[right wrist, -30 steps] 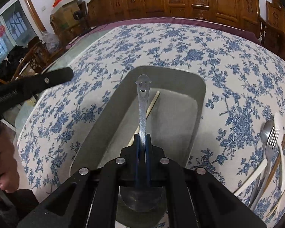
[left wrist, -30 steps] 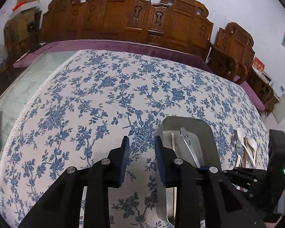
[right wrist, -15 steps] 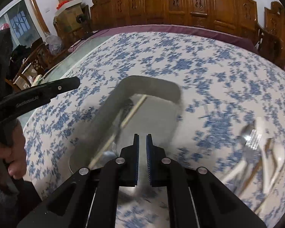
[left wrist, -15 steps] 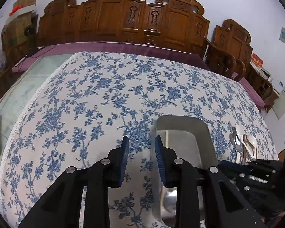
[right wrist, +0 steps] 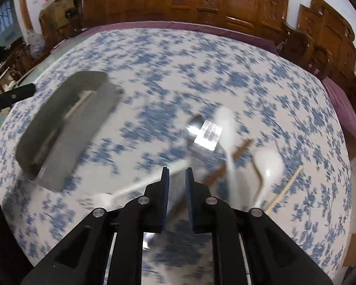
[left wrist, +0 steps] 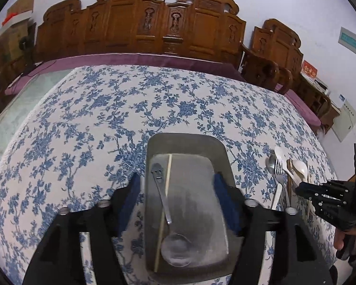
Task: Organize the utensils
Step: 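Return to the pile and grasp a steel fork with the right tool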
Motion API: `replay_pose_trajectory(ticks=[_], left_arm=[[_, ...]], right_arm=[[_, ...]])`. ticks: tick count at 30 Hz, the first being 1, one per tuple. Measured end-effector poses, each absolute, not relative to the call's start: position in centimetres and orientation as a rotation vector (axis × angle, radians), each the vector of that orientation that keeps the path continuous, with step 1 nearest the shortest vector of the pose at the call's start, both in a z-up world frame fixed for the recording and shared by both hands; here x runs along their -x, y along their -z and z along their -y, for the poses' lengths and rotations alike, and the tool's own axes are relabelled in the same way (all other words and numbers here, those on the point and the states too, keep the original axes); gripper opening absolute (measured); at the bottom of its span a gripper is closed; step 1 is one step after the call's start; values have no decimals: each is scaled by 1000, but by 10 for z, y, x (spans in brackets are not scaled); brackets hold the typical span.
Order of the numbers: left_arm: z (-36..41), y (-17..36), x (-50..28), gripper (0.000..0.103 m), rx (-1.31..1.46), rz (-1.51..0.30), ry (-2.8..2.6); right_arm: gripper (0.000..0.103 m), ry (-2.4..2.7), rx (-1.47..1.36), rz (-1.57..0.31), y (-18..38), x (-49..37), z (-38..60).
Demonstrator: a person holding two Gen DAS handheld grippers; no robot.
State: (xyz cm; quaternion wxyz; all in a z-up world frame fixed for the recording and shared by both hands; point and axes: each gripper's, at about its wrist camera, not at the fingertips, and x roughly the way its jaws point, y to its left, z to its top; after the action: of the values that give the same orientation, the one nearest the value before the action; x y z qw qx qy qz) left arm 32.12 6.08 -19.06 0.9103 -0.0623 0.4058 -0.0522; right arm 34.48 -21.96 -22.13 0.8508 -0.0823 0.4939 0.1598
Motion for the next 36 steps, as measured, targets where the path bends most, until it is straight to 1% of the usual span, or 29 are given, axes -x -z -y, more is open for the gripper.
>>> replay_pose_trajectory(ticks=[3,8,16,17,20,24,28,33,34,36], left_arm=[[-53,192,-320,65,135,-835,106],[-34,193,-314,66,119,-825,115],[-3,203,-307,66,84,-841,152],[0,204,-306,66,81,-843,156],[6,205,-304,66,77,-846,168],[15,207,-301,66,70,-849,186],[20,208,-299,66,56,-849,197],[25,209,-299,66,47,-853,202],[26,209,-298,66,44,-854,205],[30,208,-296,66,37,-853,215]], right_arm=[[28,-320,173,-1057,228,-349,237],[28,-330,124,-1089,237,-352,248],[28,-345,119,-1128,253,-363,220],[28,-327,130,-1138,256,-366,217],[22,-302,123,-1158,259,-372,217],[21,-286,147,-1174,260,-373,214],[13,-257,151,-1188,262,-373,218],[13,-253,171,-1191,262,-374,215],[11,-252,177,-1191,262,-374,214],[8,-247,186,-1186,261,-372,214]])
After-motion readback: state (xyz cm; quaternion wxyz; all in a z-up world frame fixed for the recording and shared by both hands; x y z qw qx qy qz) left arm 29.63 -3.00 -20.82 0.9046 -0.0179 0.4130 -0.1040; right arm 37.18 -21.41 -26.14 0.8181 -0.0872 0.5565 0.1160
